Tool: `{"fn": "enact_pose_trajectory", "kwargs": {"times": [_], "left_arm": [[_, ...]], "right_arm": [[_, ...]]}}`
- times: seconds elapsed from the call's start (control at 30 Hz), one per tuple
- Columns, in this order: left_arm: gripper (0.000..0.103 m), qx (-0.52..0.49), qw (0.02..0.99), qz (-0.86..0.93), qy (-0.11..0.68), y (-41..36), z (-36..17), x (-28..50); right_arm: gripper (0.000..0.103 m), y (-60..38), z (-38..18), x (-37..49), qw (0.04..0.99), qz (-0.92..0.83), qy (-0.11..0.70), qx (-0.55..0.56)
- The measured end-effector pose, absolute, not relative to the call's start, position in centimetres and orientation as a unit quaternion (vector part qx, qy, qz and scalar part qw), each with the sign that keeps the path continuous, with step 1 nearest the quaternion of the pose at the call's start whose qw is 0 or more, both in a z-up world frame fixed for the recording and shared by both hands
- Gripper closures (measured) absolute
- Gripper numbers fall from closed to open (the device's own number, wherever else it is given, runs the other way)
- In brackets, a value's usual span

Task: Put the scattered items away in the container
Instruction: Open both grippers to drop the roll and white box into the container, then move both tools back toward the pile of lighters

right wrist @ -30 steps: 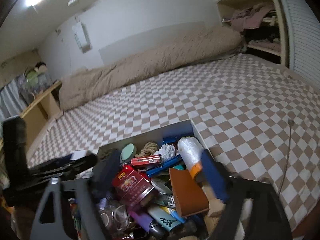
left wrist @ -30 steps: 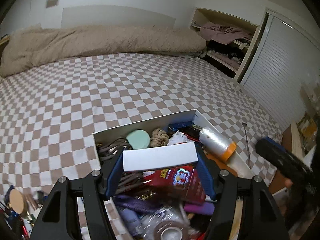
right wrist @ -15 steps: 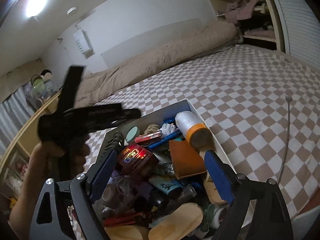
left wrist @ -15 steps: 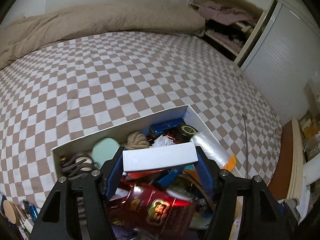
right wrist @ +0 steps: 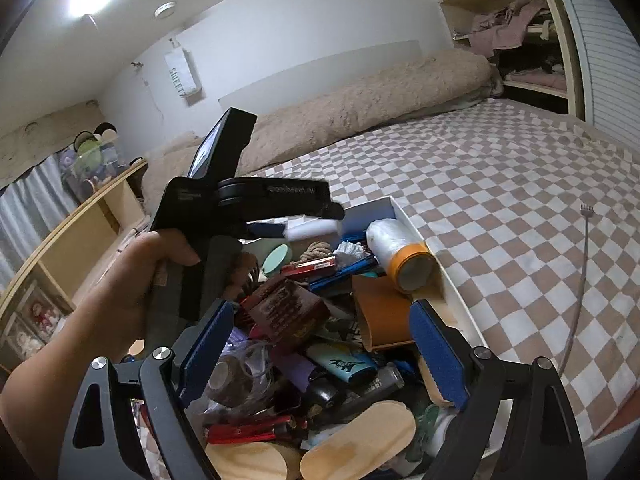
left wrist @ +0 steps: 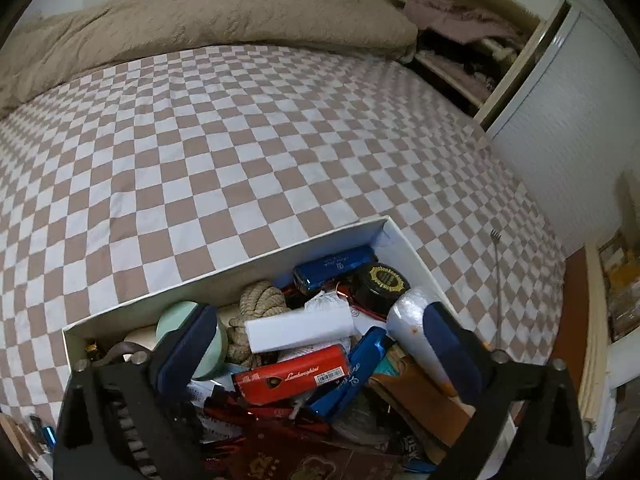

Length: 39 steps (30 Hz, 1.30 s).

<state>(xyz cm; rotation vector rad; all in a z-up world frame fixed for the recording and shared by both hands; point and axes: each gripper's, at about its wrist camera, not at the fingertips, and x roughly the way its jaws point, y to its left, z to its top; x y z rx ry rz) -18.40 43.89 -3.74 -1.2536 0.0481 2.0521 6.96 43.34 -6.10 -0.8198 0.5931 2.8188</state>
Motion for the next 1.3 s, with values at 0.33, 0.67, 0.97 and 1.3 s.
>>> {"fn": "enact_pose_trajectory", "kwargs": {"times": [0.33,0.67,0.97,1.3], "left_arm": [[0.0,-0.478,0.35,0.804,0.053,42.5,-4.1,-16.0],[0.0,-0.473,0.356,0.803,0.065,40.7,-3.7,-13.6],[0.0,-0.467,0.35,0.81,0.059,37.0,-3.4,-12.4],[0.0,-0.458,0.347,0.816,0.055,33.2,-3.0,-10.7]], "right_arm": [[0.014,43.5,-6.7,6.9,0.074,0.936,0.202,-0.277],[0.014,43.6,-6.3,7.8,0.09,0.937,0.204,-0.27],[0.014,42.8,-6.1,8.0,0.102,0.935,0.211,-0.268],[0.014,40.6,-6.7,7.3,0.11,0.93,0.199,-0.288]]}}
